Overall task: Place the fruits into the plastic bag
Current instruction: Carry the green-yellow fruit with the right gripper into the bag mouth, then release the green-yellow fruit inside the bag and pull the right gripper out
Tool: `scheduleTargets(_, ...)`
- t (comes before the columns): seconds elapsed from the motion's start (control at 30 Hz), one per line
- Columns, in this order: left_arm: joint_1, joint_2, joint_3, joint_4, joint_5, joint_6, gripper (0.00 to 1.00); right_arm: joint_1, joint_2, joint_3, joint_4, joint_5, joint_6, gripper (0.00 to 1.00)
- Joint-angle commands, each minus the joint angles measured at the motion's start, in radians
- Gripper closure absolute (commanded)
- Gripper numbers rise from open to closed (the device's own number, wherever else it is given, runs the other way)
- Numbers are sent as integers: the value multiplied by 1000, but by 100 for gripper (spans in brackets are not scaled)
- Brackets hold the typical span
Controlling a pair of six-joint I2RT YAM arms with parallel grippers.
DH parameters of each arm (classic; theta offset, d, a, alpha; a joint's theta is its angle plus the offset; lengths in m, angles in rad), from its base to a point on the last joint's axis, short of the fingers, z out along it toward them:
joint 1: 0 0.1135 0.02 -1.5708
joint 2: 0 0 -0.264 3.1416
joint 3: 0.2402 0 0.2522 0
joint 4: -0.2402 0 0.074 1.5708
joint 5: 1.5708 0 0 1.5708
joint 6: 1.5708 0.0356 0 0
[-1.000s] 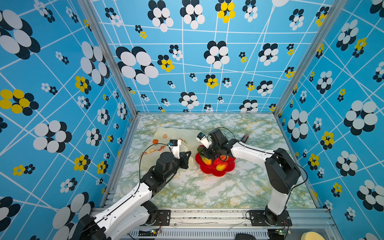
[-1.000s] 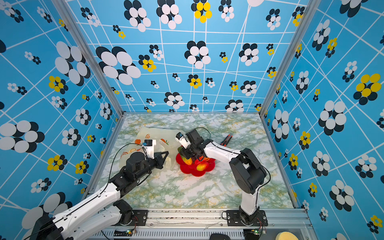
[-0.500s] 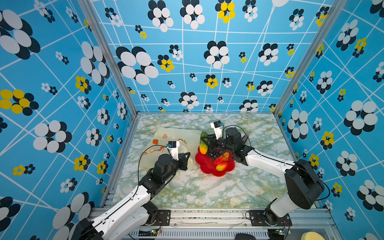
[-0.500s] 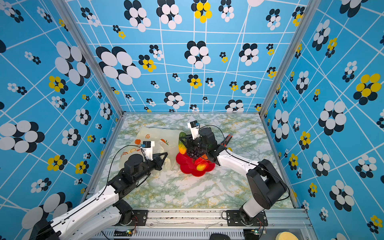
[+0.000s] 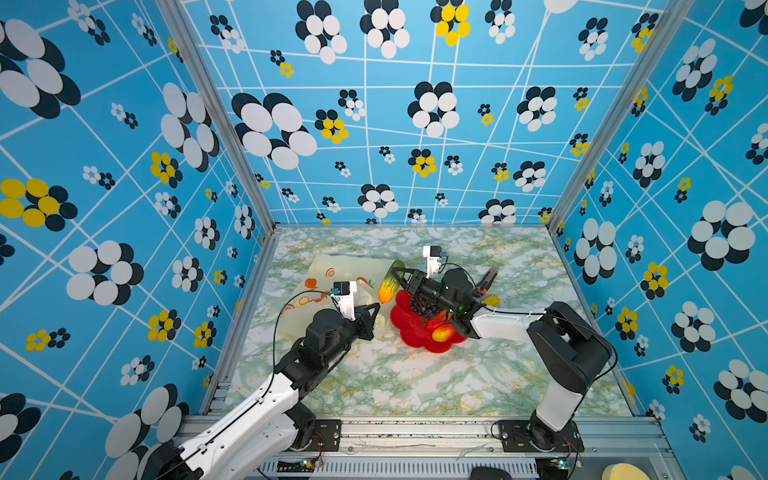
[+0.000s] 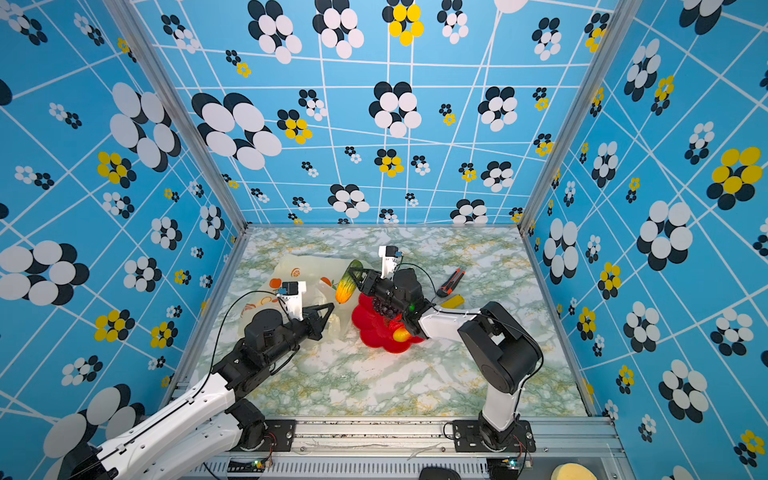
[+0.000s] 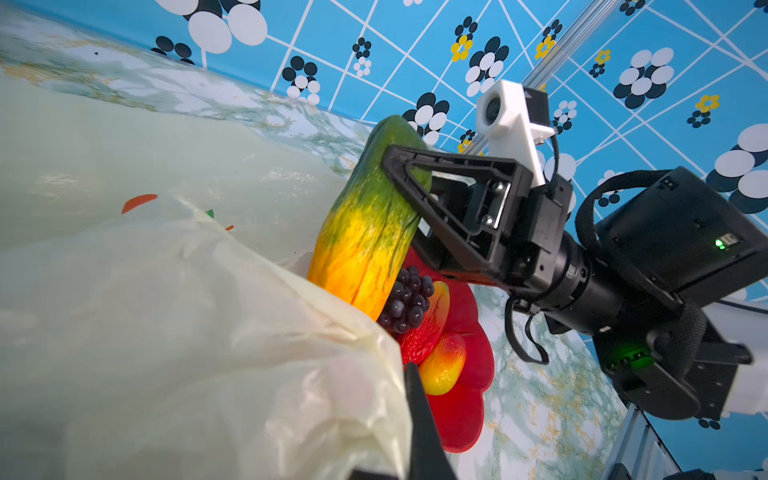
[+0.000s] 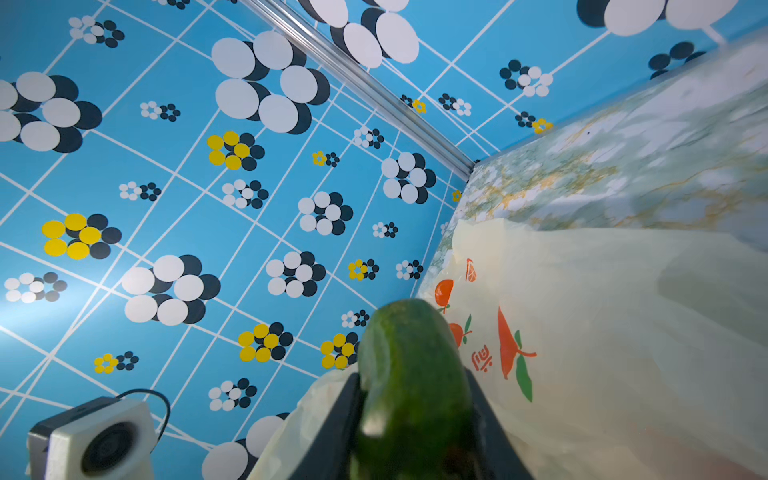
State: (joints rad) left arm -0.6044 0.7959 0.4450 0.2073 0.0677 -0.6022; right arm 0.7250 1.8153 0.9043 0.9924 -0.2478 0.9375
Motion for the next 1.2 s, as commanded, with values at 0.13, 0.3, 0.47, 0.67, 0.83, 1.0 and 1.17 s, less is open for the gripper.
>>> scheduleTargets(0.13,-8,-3,-1,63,-3,-15,100,81,105,72,51,-43,60,87)
scheduleTargets(0.3,-8,15,5,81,-8,-17,100,123,163,117,9,-87,73,87)
scheduleTargets(0.47,-8,17,2,86,-8,-17,100,149,204,174,-59,-159,77,80)
scheduleTargets(0.67,-6,6,-6,81,-13,-13,100,163,226,212,-120,-220,67,60)
scheduleTargets(0.83,-6,-11,-19,78,-17,-19,100,164,222,216,-140,-225,54,41)
scheduleTargets(1.0,-5,-23,-25,69,-20,-19,100,165,216,225,-169,-230,26,28)
scheduleTargets(1.17,-5,-31,-31,67,-23,-23,100,165,217,221,-170,-228,23,26)
